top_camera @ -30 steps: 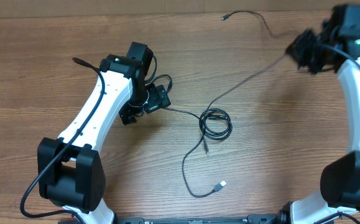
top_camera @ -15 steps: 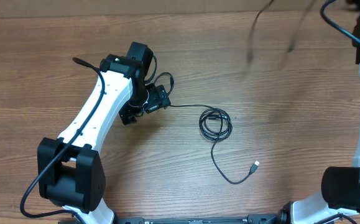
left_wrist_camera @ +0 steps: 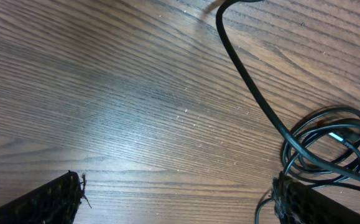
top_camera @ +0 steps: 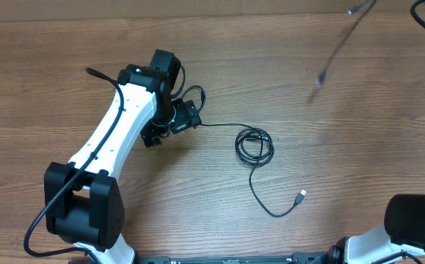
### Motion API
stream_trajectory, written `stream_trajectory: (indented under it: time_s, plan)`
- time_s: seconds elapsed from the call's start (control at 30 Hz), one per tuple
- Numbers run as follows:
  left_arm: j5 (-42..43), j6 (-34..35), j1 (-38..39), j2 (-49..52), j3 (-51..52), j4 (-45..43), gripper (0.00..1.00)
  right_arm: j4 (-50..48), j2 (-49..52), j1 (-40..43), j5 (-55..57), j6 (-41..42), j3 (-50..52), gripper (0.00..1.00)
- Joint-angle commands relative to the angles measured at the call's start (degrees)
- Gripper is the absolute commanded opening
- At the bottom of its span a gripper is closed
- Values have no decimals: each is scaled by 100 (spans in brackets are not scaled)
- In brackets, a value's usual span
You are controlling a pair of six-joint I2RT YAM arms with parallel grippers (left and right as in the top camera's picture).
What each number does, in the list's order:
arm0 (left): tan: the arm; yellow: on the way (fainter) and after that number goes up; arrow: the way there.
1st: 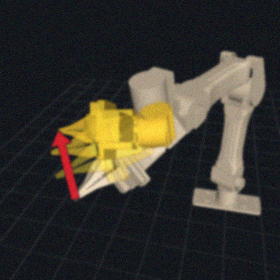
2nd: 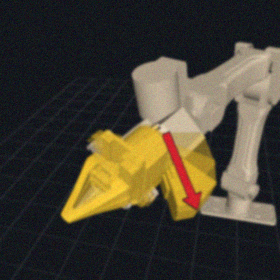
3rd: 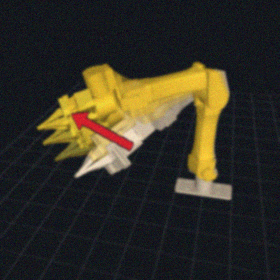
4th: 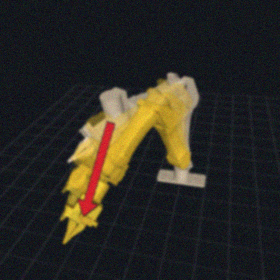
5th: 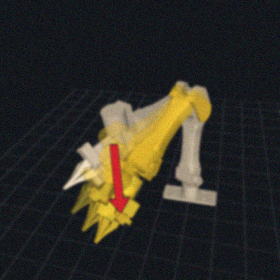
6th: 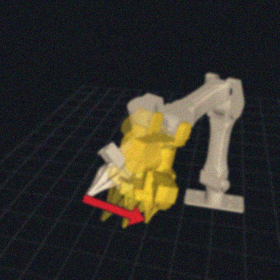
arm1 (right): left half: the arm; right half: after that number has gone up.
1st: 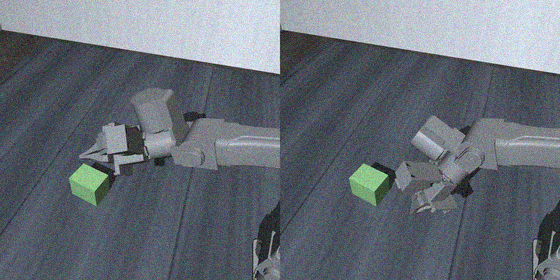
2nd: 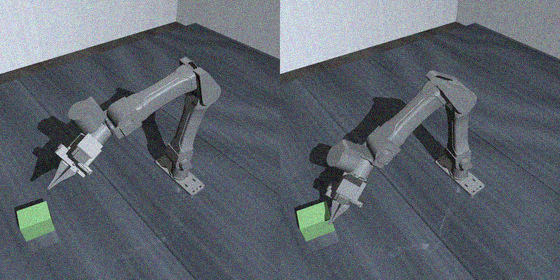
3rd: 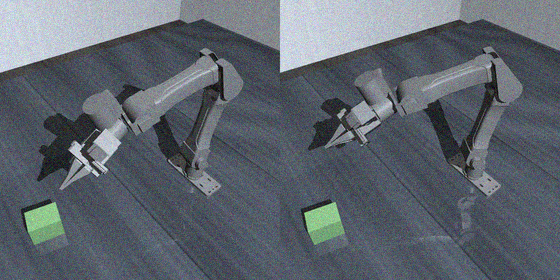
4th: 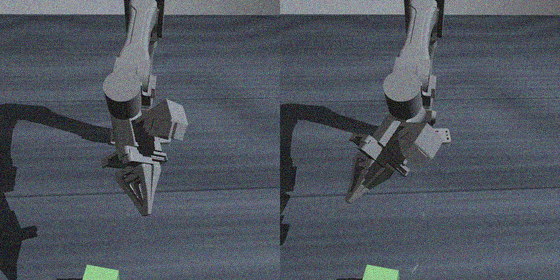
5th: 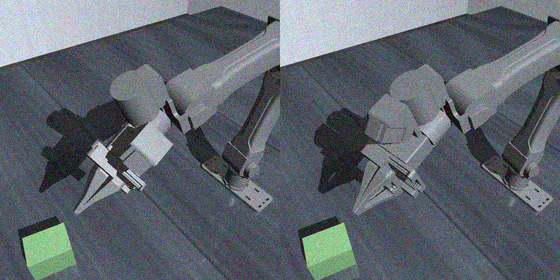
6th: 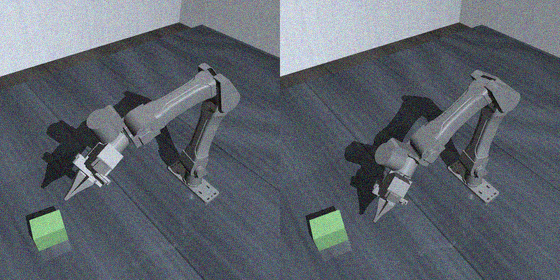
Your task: Untangle cables
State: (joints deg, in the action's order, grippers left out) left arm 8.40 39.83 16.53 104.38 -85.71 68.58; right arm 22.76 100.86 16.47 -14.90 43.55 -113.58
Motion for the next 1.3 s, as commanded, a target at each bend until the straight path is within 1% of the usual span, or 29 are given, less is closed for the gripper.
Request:
stream_trajectory:
  time_s: [0.0,0.07,0.1,0.17,0.33,0.4,0.5,0.6,0.8,0.87,0.9,0.93,0.97,1.0,1.03,1.13,1.27]
  plan:
    - [39,-129,37,-57,11,-4,100,162,195,-37,-136,-330,-103,4]
    - [39,-129,37,-57,11,-4,100,175,249,-46,-544,-286,-103,4]
    - [39,-129,37,-57,11,-4,99,175,264,-83,-960,-286,-103,4]
    - [39,-129,37,-57,11,-4,100,181,264,-138,-1314,-195,-103,4]
    - [39,-129,37,-57,11,-4,100,168,267,-203,-1956,931,-103,4]
    - [39,-129,37,-57,11,-4,100,42,269,-210,-2116,1215,-103,4]
    - [39,-129,37,-57,11,-4,100,-284,273,-210,-2201,1215,-103,4]
    - [39,-129,37,-57,11,-4,100,-258,306,-133,-1829,1167,-103,4]
    - [39,-129,37,-57,11,-4,100,-98,748,136,-1305,293,-103,4]
    - [39,-129,37,-57,11,-4,100,50,994,286,-890,13,-103,4]
    - [39,-129,37,-57,11,-4,99,127,1104,363,-713,-72,-103,6]
    - [39,-129,37,-57,11,-4,100,225,1246,468,-555,-81,-103,17]
    - [39,-129,37,-57,11,-4,100,278,1366,566,-555,-83,-103,46]
    - [39,-129,37,-57,11,-4,100,343,1491,680,-656,-79,-103,80]
    - [39,-129,37,-57,11,-4,99,407,1578,780,-778,-81,-103,100]
    - [39,-129,37,-57,11,-4,100,579,1683,1104,-1207,-76,-103,100]
    - [39,-129,37,-57,11,-4,99,872,1580,1416,-1217,-227,-105,100]
